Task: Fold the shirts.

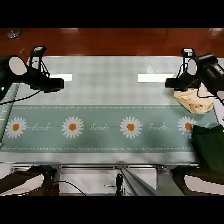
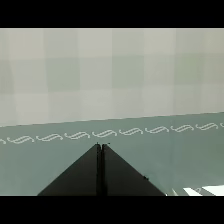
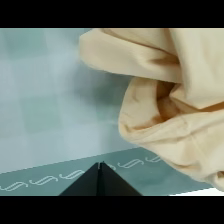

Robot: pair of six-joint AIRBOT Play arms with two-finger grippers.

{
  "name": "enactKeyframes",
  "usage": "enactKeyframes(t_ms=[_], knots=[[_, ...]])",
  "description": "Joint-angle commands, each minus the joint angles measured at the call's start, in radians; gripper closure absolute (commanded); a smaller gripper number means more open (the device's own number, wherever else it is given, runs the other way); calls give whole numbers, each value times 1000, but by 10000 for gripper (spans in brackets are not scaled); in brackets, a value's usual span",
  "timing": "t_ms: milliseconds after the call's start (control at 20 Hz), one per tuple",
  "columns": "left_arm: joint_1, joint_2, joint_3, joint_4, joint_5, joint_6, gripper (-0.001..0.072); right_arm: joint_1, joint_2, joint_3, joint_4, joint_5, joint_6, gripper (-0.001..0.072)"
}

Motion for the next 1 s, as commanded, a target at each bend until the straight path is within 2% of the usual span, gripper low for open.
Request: enactKeyframes(t_ms=[0, 500, 550, 650, 850, 950], knots=[[1, 0, 0, 0, 0, 0, 680, 0, 1, 0, 0, 0, 0, 690], [1, 0, -1, 0, 2, 0, 680, 0, 1, 0, 0, 0, 0, 690], [1, -3, -2, 1, 44, 2, 680, 0, 0, 0, 0, 0, 0, 690], [0, -9, -2, -19, 130, -57, 680, 0, 1, 0, 1, -10, 1, 690], [1, -10, -2, -27, 206, -56, 680, 0, 1, 0, 0, -125, 0, 690], [1, -11, -2, -27, 324, -56, 680, -1, 0, 0, -23, -175, 0, 669]])
